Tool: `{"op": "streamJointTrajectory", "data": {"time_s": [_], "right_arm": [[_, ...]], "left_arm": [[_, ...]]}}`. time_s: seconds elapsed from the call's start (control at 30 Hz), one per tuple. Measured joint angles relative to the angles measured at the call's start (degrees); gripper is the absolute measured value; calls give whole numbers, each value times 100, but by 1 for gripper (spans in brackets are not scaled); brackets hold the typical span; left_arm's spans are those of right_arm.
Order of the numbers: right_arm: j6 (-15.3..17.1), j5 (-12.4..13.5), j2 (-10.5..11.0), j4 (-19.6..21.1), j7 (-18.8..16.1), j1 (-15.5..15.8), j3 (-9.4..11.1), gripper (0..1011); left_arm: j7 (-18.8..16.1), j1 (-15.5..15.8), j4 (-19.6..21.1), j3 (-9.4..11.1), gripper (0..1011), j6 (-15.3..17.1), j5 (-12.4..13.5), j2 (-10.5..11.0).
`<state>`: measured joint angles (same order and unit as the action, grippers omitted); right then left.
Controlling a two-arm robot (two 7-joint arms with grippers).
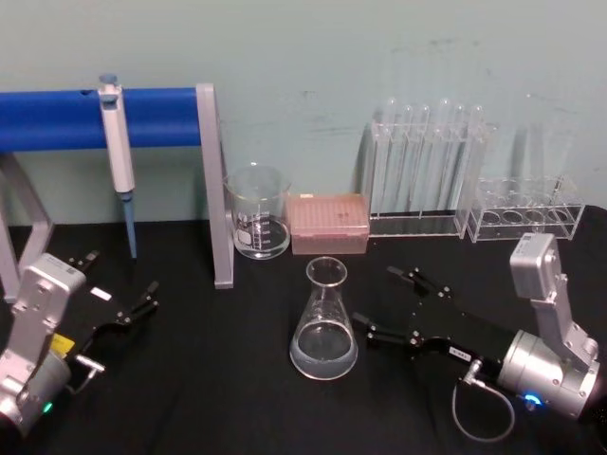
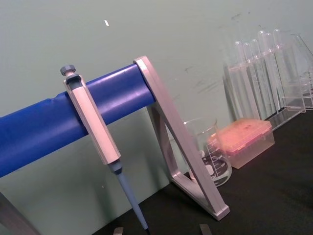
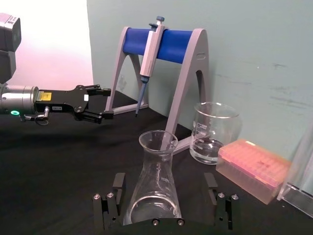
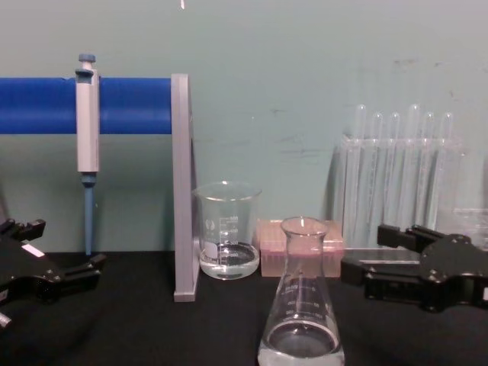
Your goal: Grasp the erlenmeyer flask with one hand, shake it three times, then place it back.
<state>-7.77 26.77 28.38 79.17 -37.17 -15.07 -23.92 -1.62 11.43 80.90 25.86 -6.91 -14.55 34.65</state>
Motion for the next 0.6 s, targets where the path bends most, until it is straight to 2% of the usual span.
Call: {"op": "streamJointTrajectory", "data": {"time_s": [0.6], "right_arm": [[-66, -73, -275, -683, -253, -523, -315, 1000]], "left_arm": [[0, 0, 0, 0, 1001, 0, 0, 0]]}}
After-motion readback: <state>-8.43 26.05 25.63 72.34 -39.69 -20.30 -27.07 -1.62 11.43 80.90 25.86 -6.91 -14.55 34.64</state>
